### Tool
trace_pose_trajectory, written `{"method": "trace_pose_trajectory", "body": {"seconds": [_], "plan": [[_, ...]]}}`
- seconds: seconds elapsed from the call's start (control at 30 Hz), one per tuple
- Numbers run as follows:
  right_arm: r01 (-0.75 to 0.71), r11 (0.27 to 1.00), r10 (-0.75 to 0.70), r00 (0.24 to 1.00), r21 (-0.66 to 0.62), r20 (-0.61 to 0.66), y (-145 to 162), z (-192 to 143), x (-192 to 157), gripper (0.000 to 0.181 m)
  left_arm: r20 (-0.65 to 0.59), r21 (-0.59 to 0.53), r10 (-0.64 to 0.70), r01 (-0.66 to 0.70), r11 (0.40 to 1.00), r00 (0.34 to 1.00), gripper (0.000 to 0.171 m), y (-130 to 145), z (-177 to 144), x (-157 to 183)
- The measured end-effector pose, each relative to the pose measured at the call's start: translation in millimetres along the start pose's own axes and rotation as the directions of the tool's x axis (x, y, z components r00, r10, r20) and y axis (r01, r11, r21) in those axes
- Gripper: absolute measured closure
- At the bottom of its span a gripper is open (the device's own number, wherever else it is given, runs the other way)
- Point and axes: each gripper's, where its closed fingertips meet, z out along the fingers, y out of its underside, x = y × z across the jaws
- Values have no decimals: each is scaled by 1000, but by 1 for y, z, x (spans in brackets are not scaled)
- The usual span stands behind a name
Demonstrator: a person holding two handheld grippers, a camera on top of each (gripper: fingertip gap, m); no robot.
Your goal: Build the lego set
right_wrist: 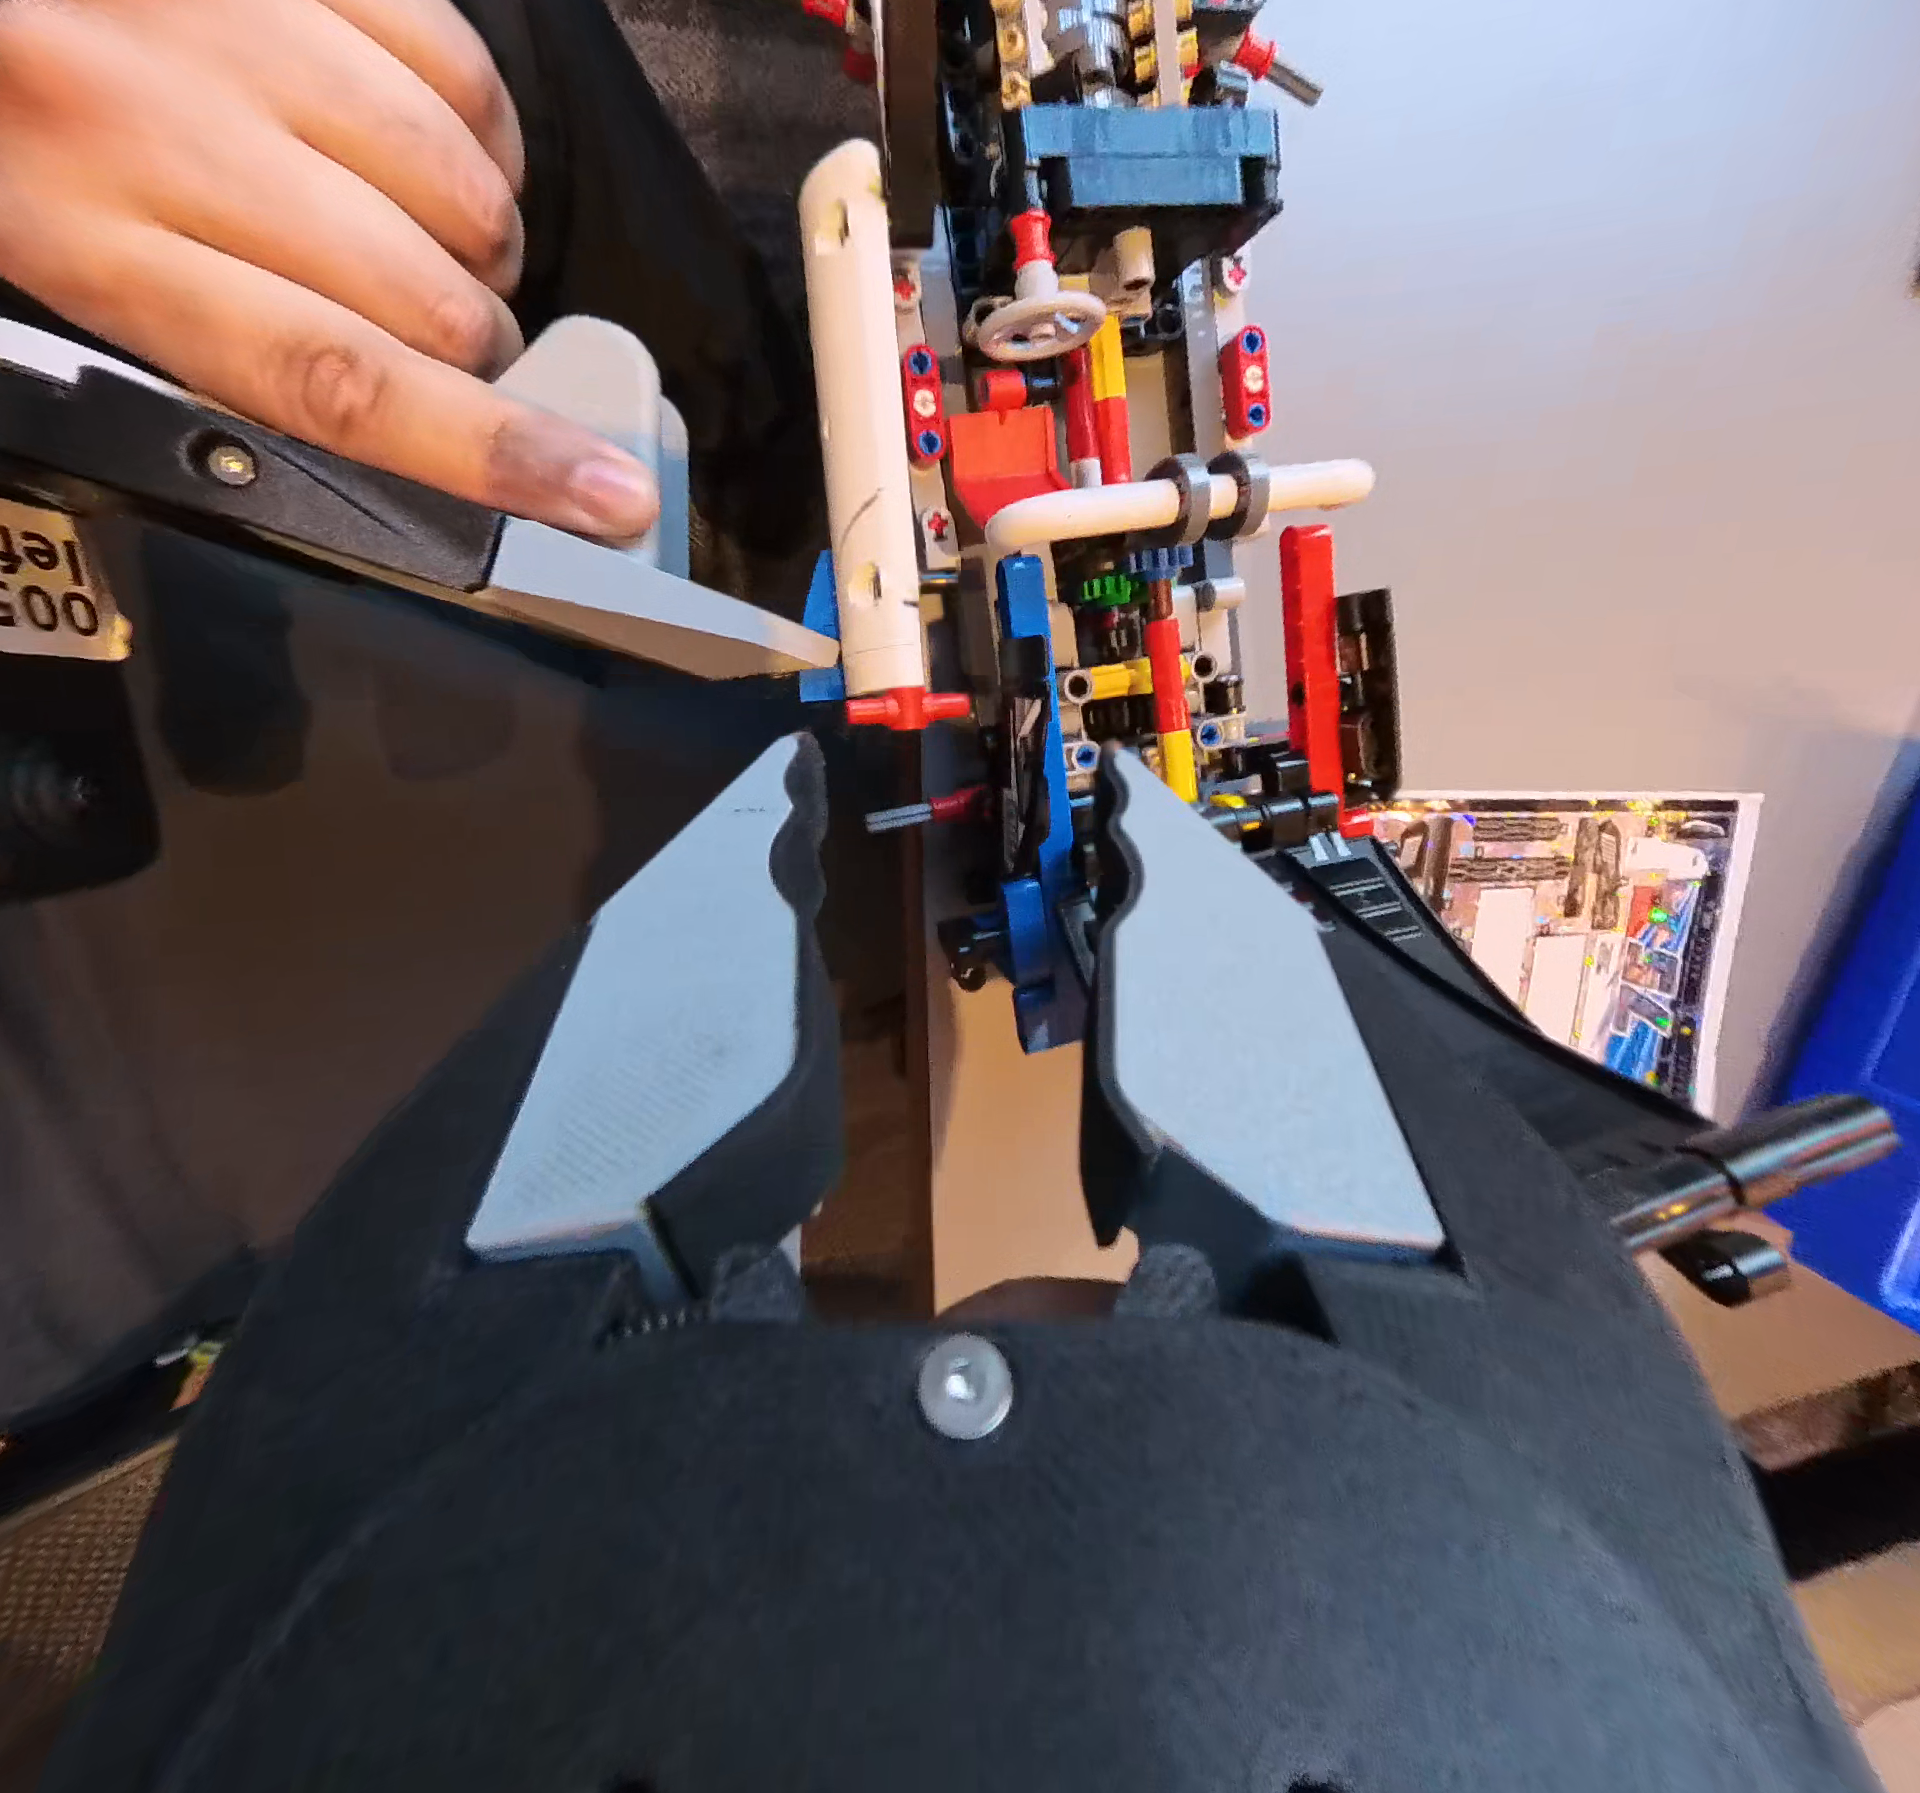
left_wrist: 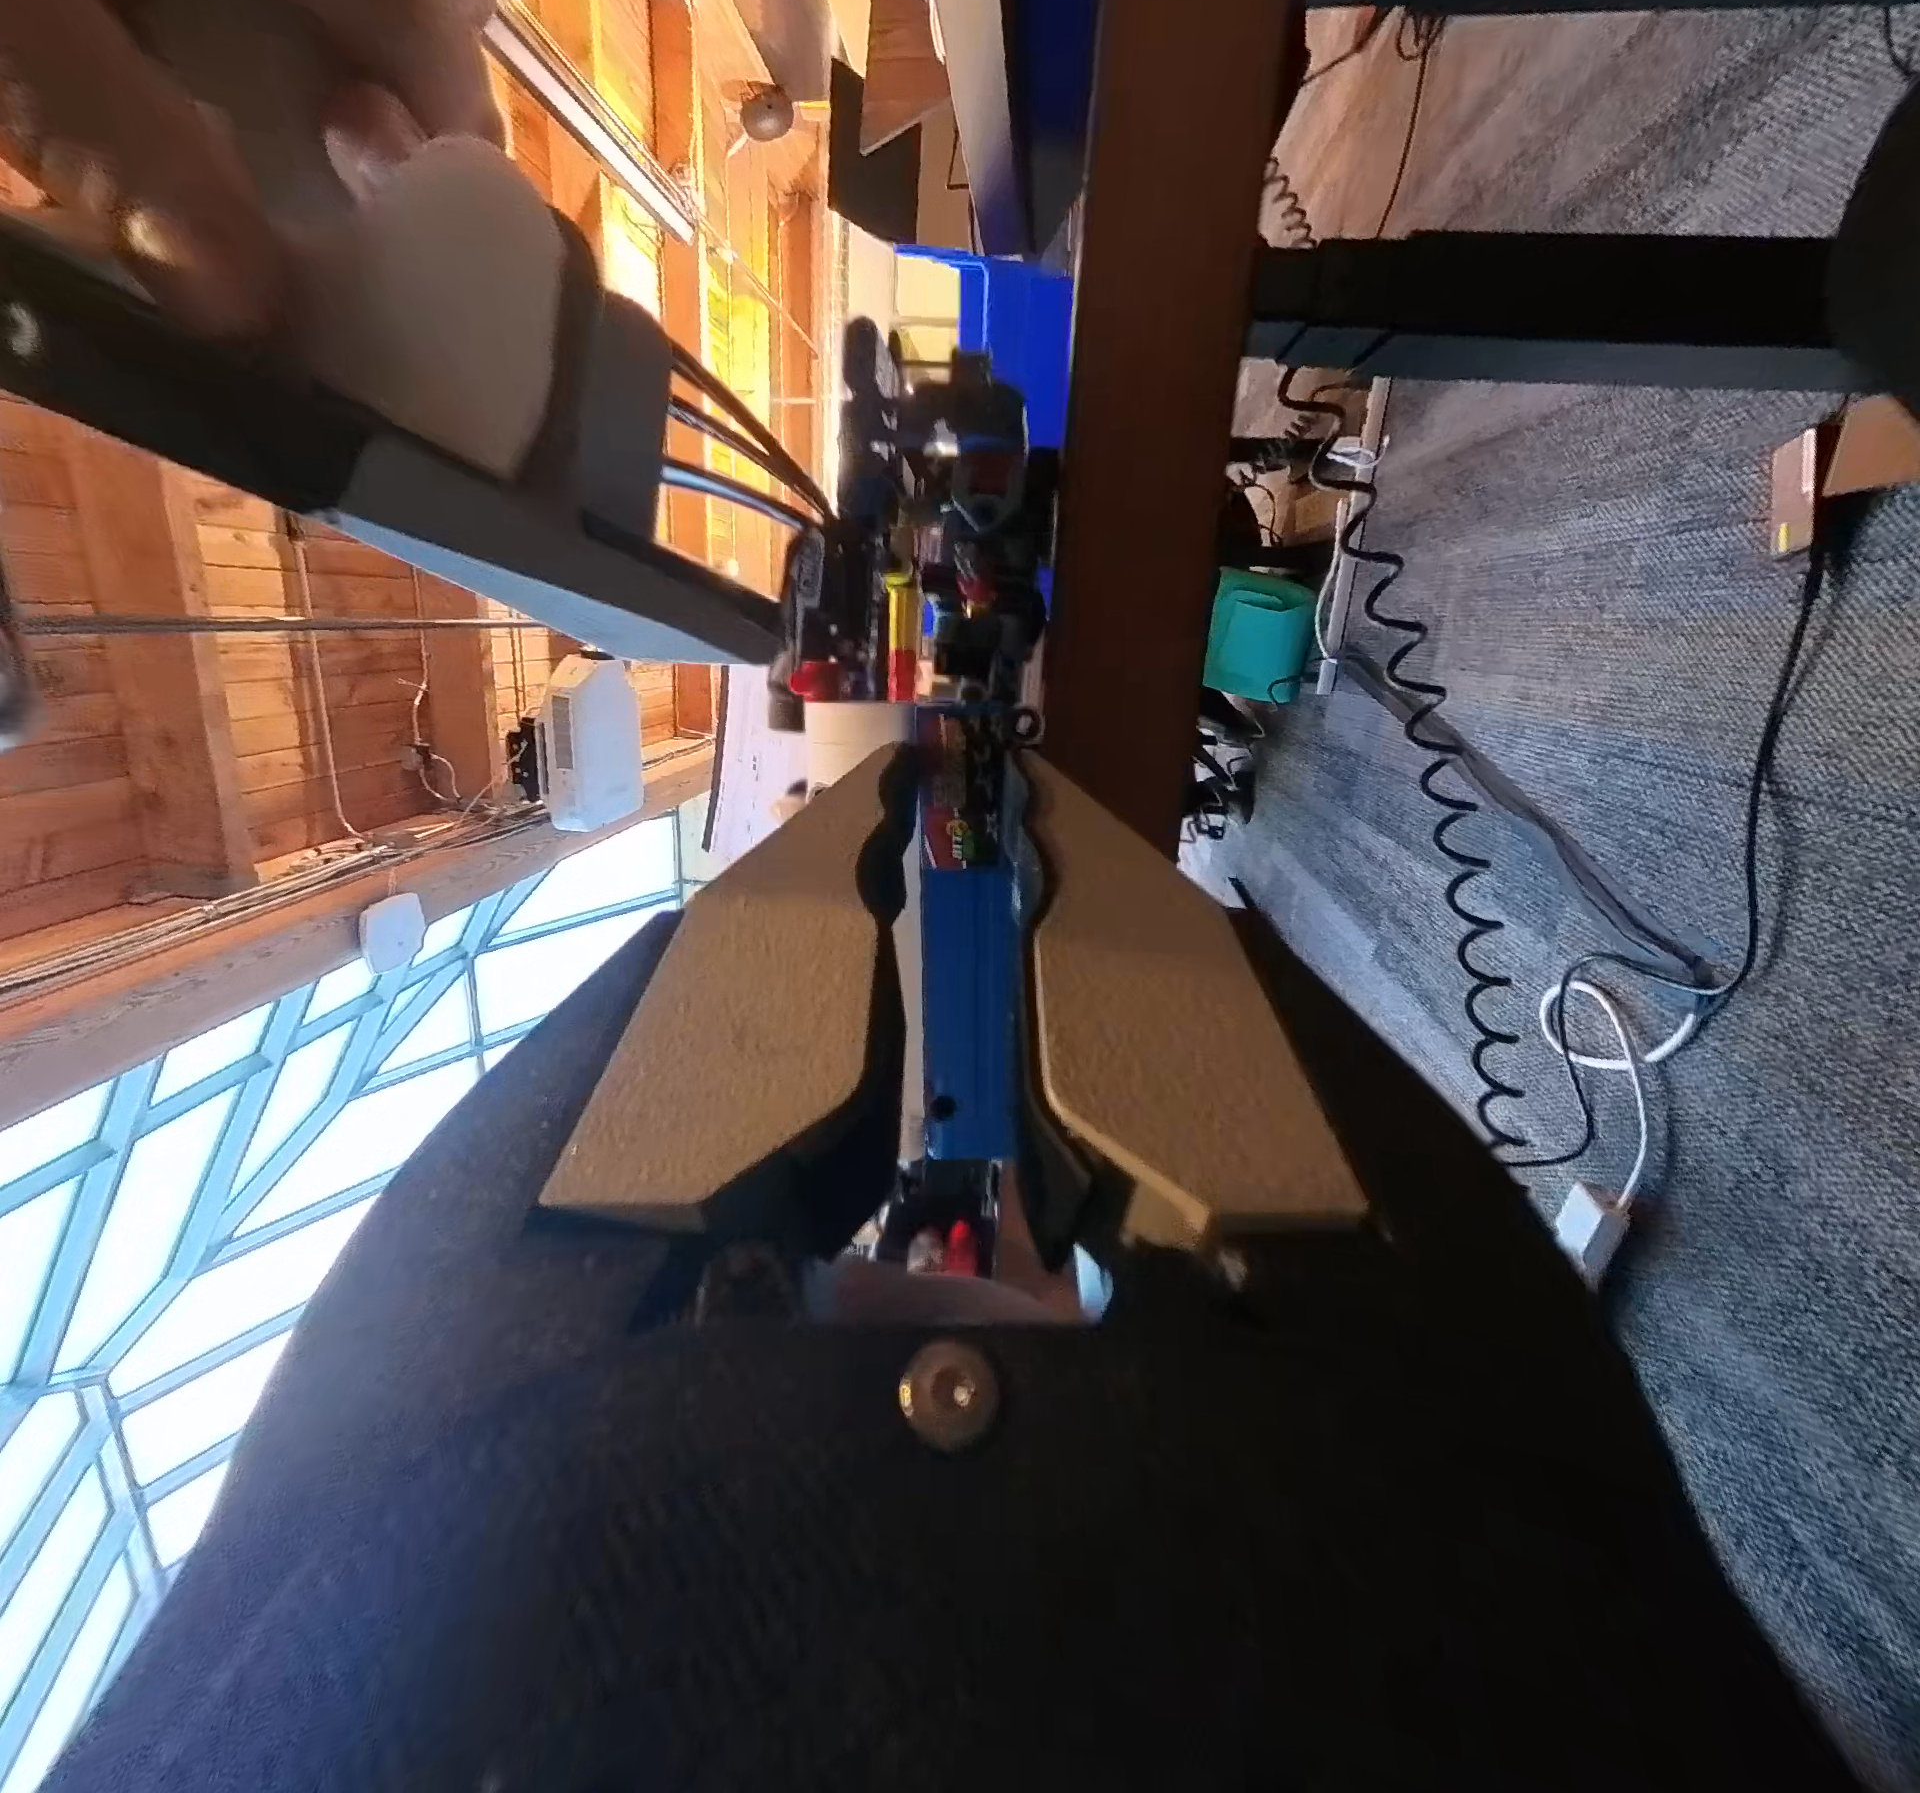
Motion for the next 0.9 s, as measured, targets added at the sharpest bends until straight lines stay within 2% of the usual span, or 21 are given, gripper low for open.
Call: {"method": "trace_pose_trajectory", "body": {"seconds": [0.23,0.53,0.9], "plan": [[-48,997,45,997,58,55,-3,2,1,133,19,-14,-22,22,1000,1000,158,1,4,0],[48,998,-49,998,43,25,-1,9,1,135,43,1,-23,23,1000,999,158,1,8,1],[77,996,-78,996,40,29,-3,11,5,134,44,6,-35,35,999,998,158,2,9,1]]}}
